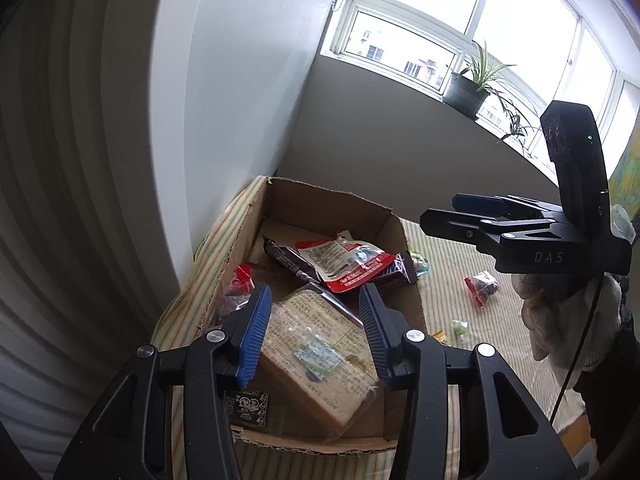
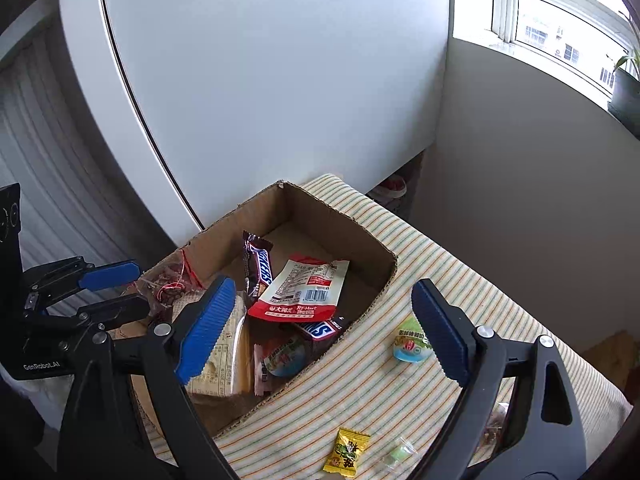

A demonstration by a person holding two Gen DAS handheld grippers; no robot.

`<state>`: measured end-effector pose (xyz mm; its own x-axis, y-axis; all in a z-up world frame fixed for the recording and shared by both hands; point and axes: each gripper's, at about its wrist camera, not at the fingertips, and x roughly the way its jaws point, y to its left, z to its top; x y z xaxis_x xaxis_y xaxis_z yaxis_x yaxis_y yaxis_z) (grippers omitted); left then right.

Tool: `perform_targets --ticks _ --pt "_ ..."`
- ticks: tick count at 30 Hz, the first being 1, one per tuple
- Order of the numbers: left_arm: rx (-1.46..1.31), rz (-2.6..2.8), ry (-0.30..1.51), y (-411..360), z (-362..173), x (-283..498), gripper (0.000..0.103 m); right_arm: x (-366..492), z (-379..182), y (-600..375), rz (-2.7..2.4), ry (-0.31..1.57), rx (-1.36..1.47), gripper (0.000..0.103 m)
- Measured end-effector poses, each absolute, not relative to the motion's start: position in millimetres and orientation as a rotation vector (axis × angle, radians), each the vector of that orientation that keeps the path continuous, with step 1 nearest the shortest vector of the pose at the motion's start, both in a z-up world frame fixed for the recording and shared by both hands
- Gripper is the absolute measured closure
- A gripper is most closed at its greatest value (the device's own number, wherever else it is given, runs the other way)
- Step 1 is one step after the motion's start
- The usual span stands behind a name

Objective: Organize snacks
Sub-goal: 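Withdraw both tools from the box toward the last snacks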

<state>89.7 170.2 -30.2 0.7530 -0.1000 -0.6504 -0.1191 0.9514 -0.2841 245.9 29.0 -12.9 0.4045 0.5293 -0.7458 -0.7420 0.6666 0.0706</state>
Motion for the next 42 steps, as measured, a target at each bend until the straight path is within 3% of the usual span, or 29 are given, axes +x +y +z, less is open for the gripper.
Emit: perform_targets --ticks 15,26,42 --pt "-0.274 -0.103 0.698 97 -17 81 0.059 231 2 -85 0.698 0.776 -0.213 0.011" --pt "-0.253 -0.2 0.74 36 -29 81 0.059 239 -27 -179 0.564 0.848 -0.137 0.011" --pt "-0.219 -0.24 0.878 -17 -73 94 0.059 294 -61 -179 0.636 0.947 -0.111 0.011"
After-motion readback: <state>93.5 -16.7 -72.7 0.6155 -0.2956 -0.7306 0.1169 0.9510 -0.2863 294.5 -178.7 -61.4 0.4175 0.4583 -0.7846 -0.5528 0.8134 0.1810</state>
